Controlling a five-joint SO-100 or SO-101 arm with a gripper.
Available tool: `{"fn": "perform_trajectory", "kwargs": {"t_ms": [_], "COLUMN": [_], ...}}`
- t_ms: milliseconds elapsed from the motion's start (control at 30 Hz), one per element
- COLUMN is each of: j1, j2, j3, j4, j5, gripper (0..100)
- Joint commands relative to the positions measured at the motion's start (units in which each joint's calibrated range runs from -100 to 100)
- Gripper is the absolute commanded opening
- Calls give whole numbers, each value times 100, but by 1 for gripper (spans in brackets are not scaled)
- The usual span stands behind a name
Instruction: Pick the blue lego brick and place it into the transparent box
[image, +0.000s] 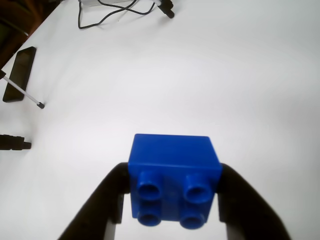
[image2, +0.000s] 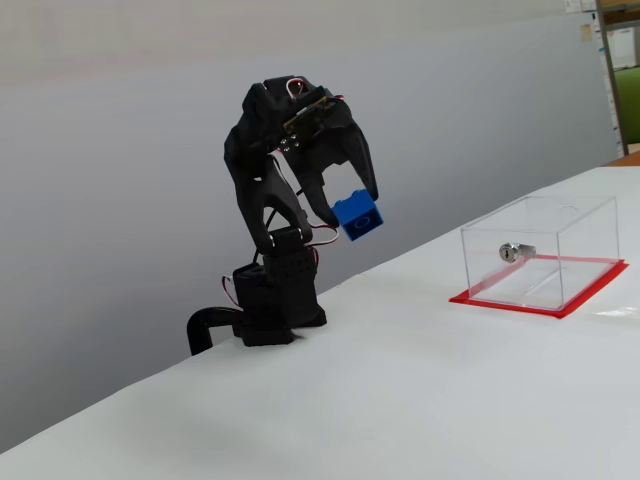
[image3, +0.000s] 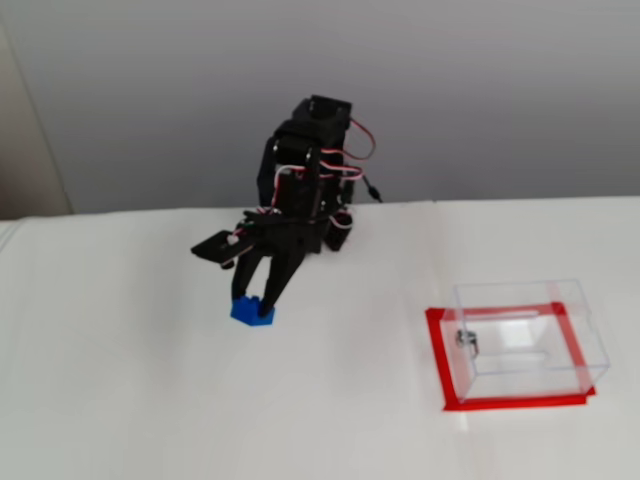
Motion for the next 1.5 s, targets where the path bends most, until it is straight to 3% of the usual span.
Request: {"fn": "perform_trajectory", "kwargs": {"t_ms": [0, 300, 633, 933, 1467], "j1": [-371, -1709, -3506, -5088, -7048], "j2": [-302, -251, -106, 920, 2957], "j3": [-173, -924, -951, -1828, -3618], "j4": [-60, -8, -86, -113, -104], "j5": [259, 854, 1110, 1543, 2050], "gripper": [12, 12, 12, 12, 13]}}
